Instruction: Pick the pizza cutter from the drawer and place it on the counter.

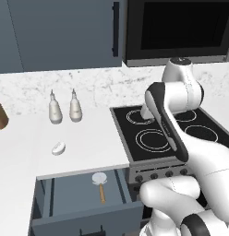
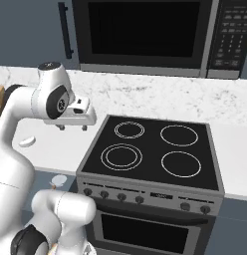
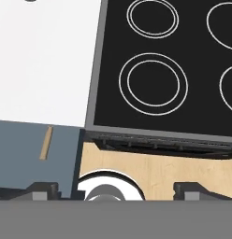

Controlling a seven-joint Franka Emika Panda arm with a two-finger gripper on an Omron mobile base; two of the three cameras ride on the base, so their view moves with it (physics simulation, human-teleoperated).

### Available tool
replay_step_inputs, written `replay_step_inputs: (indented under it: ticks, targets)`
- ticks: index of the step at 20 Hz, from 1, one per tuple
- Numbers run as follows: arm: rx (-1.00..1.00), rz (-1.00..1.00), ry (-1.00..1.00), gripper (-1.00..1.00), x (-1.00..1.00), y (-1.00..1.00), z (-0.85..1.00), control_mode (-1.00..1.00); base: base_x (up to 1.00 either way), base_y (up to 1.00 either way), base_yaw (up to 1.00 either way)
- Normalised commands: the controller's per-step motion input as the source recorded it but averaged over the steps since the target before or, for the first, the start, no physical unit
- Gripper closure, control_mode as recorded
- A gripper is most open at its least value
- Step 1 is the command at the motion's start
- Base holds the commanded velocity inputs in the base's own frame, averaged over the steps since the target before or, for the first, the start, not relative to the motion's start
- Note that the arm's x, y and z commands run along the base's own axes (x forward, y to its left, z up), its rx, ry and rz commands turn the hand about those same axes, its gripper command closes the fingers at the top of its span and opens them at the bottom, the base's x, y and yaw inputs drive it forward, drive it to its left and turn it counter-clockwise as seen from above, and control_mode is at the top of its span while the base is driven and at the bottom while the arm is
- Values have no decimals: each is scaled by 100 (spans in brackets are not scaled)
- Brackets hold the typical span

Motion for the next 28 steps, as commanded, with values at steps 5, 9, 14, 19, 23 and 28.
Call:
replay_step_inputs:
  ticks: [5,9,14,19,23,28]
  targets:
    - [0,1,0,-100,0,-9,-4,100,0,-15,2]
    - [0,0,0,-100,0,0,0,100,0,-34,4]
    - [0,0,0,-100,0,0,0,100,0,-36,7]
    - [0,0,0,-100,0,0,0,100,0,-69,12]
    - [0,0,0,-100,0,0,0,100,-2,-12,20]
    - [-6,20,0,-100,-29,20,-5,-100,-29,17,22]
